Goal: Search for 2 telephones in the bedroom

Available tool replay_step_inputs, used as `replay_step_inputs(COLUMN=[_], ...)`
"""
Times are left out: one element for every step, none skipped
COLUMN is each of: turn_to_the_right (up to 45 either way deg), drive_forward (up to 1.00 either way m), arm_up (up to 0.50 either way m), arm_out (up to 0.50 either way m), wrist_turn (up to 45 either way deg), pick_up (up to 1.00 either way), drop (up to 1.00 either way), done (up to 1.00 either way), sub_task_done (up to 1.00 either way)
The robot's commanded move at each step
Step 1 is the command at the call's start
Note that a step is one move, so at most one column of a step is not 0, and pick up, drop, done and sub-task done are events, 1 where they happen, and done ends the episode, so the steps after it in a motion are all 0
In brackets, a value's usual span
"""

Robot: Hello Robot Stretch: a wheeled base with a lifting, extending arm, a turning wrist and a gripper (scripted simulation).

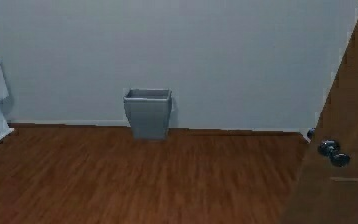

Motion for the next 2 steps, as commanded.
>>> replay_step_inputs(turn_to_the_right=[6.0, 0.0], drive_forward=[0.0, 0.45], arm_up=[0.0, 0.0], arm_out=[0.0, 0.0], wrist_turn=[0.0, 0.0], pick_up=[0.0, 0.0], drop=[0.0, 0.0], done=[0.0, 0.0], sub_task_done=[0.0, 0.0])
